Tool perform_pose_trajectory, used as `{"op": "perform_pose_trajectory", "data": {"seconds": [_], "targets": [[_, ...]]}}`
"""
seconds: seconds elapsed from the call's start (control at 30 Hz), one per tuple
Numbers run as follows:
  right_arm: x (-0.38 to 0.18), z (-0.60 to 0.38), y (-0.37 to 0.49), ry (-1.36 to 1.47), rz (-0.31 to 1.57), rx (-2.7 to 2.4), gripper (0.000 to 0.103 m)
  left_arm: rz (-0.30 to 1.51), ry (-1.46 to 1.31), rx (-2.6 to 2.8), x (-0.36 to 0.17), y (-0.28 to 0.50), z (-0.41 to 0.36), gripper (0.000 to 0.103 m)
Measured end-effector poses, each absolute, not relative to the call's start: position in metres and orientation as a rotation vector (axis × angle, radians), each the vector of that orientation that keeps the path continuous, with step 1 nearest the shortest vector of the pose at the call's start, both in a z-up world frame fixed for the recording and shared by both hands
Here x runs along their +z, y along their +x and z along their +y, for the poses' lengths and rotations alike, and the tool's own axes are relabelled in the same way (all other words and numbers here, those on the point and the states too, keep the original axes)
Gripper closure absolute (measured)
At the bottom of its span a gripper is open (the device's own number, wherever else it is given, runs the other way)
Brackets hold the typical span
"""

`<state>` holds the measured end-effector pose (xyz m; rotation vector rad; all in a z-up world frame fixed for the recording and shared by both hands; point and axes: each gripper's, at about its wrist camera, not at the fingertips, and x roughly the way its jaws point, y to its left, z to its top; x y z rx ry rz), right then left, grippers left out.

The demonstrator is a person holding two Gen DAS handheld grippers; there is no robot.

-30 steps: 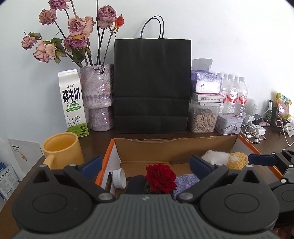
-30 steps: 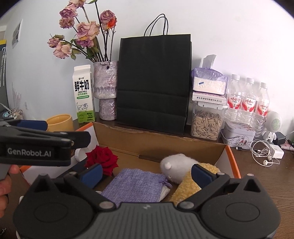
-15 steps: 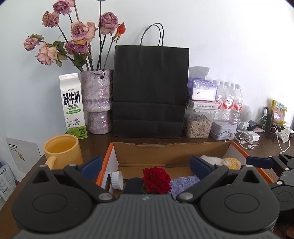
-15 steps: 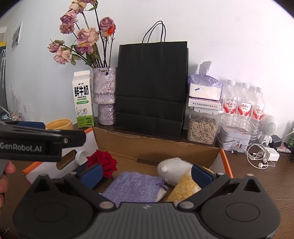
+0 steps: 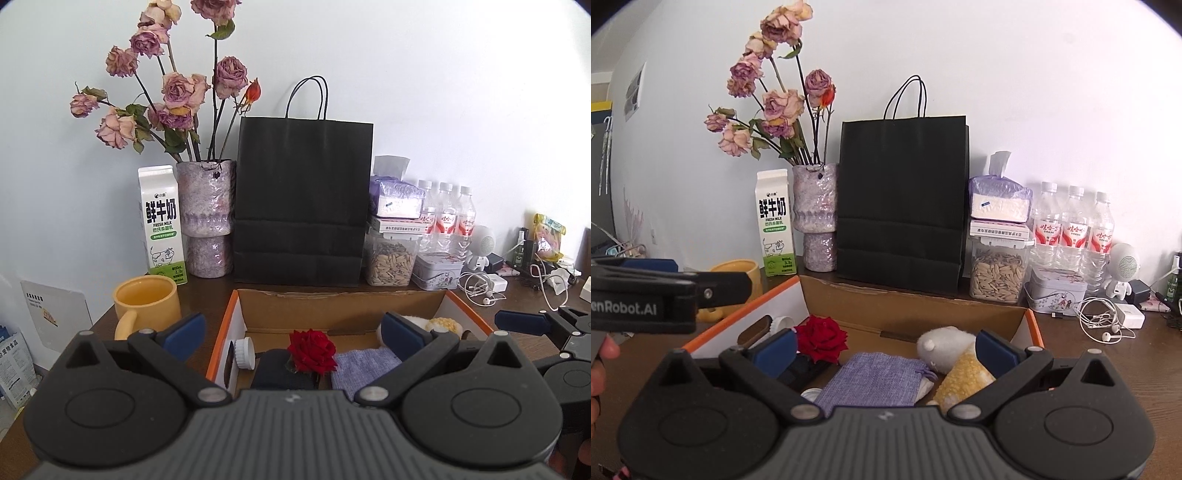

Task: Organize objects
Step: 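Withdraw both grippers from the box toward the black braided cable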

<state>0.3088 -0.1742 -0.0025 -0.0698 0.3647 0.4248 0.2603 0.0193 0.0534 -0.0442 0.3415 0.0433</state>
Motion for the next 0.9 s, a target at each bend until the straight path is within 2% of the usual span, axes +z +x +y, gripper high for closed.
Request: {"op": "perform_pose_trajectory", "data": {"seconds": [0.5,0.73,0.9], "targets": [[-0.008,-0.208,0.225,-0.050,0.379,0.424,0.000,0.399,-0.008,0.068,0.045,0.187,0.025,0.000],[-0.020,-0.217,0.191,-0.067,0.415,0.416,0.000,0.519,0.000,0.045,0.020,0.161,0.028,0.000],[-0.030,-0.226,0.173,-0.068,0.446,0.407,0.000,0.668,-0.014,0.013,-0.005,0.151,0.035,0.000]]}}
